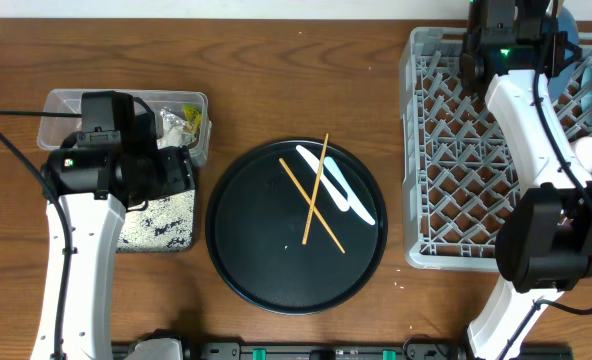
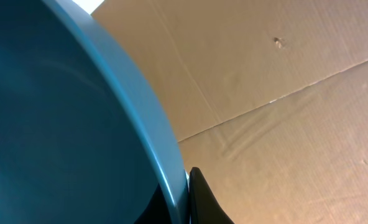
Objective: Sort waste into correct bins and load items into the dishwasher rack
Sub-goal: 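Lower the blue bowl into the dish rack and open right gripper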
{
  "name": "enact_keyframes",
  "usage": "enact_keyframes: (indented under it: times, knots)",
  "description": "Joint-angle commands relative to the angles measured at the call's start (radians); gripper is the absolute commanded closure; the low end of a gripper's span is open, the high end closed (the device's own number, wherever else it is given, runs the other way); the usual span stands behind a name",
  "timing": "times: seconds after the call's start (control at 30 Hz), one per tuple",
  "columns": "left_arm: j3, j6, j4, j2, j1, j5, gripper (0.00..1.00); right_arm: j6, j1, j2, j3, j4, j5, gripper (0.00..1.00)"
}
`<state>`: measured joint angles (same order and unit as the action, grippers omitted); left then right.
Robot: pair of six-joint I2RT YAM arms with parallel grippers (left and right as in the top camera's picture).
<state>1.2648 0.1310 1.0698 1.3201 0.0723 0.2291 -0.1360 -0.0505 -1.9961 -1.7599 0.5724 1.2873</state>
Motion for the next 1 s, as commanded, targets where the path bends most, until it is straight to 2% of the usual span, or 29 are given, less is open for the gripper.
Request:
enact_keyframes:
  times: [0.0,0.3,0.53,0.97]
  knots:
    - [0.013,0.003,0.003,-0.007,0.005,-0.006,0.27,0.0,-0.001,-0.02,-0.003,0.018,-0.013,0.99]
    - [0.013,0.003,0.003,-0.007,0.005,-0.006,0.27,0.0,-0.003,-0.02,0.032,0.018,-0.01,0.99]
    - [0.013,0.003,0.003,-0.007,0.005,-0.006,0.27,-0.036,0.005,-0.02,0.038,-0.031,0.078,0.99]
    - [0.013,0.003,0.003,-0.007,0.005,-0.006,0.27,-0.063,-0.021,-0.02,0.038,-0.007,0.02,0.99]
